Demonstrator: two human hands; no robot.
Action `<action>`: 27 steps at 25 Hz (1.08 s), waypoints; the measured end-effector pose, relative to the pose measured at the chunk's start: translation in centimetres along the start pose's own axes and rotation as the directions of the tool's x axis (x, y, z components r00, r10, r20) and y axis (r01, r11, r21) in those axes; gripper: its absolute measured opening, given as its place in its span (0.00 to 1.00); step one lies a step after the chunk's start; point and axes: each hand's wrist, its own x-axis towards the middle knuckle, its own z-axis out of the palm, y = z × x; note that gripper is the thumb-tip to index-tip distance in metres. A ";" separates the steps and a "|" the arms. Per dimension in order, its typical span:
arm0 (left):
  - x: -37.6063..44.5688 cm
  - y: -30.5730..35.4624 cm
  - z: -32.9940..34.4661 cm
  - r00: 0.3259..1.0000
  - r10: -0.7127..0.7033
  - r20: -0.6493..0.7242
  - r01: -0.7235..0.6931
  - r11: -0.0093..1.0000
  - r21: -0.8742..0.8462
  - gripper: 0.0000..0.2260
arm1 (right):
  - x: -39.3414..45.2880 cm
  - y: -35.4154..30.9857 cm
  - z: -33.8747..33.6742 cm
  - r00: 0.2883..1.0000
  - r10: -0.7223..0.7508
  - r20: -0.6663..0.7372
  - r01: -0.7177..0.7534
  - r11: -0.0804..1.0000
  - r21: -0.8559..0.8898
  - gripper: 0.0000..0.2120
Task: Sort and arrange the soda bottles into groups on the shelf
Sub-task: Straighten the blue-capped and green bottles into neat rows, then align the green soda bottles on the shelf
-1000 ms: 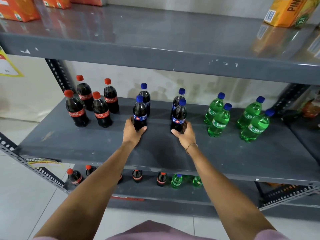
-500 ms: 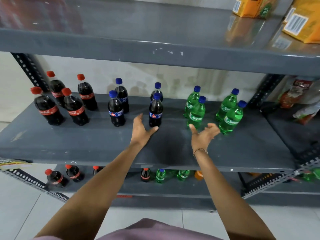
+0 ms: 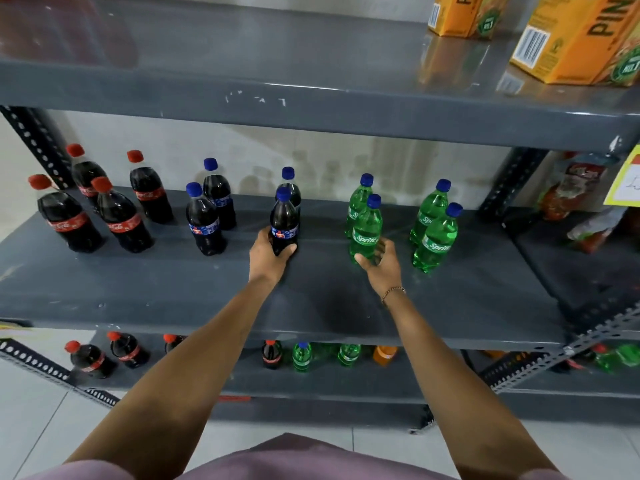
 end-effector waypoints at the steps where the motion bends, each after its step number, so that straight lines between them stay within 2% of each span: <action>1: -0.1 0.0 0.1 1.000 -0.002 -0.005 0.002 1.000 0.000 0.26 | 0.0 0.0 0.0 1.000 -0.004 0.003 0.004 1.000 -0.005 0.26; 6: -0.2 0.1 0.1 1.000 -0.004 0.007 0.004 1.000 0.009 0.28 | -0.1 -0.2 -0.1 0.999 -0.021 0.027 0.021 1.000 -0.020 0.26; 11: -1.0 -0.6 0.0 0.999 -0.035 0.010 0.035 0.999 0.018 0.32 | -0.5 -0.6 -0.5 0.998 -0.030 0.058 0.032 0.999 -0.036 0.29; 14: -1.6 -1.2 -0.1 0.998 -0.065 -0.026 0.065 0.997 0.029 0.29 | -1.3 -0.4 -0.7 0.999 -0.029 0.027 0.030 0.999 -0.015 0.31; 18: -3.0 -1.1 0.4 0.998 -0.048 -0.041 0.048 0.999 -0.002 0.19 | -2.9 0.5 -1.5 0.977 -0.024 -0.213 0.019 1.000 -0.023 0.16; 20: -3.8 -0.9 1.3 1.000 0.011 -0.002 -0.011 1.000 -0.010 0.14 | -3.5 0.9 -2.3 0.924 -0.040 -0.381 0.036 0.999 -0.019 0.12; 22: -4.6 0.1 2.7 0.995 0.073 0.070 -0.072 0.997 -0.020 0.12 | -3.8 1.2 -3.6 0.840 -0.058 -0.540 0.048 0.998 -0.031 0.13; 24: -4.9 1.7 4.5 0.981 0.105 0.163 -0.097 0.994 -0.054 0.21 | -3.4 1.7 -5.3 0.799 -0.077 -0.596 0.052 0.997 -0.059 0.20; 27: -4.9 4.1 6.9 0.954 0.126 0.271 -0.109 0.991 -0.078 0.38 | -2.3 2.4 -7.7 0.901 -0.008 -0.434 -0.021 0.998 -0.062 0.33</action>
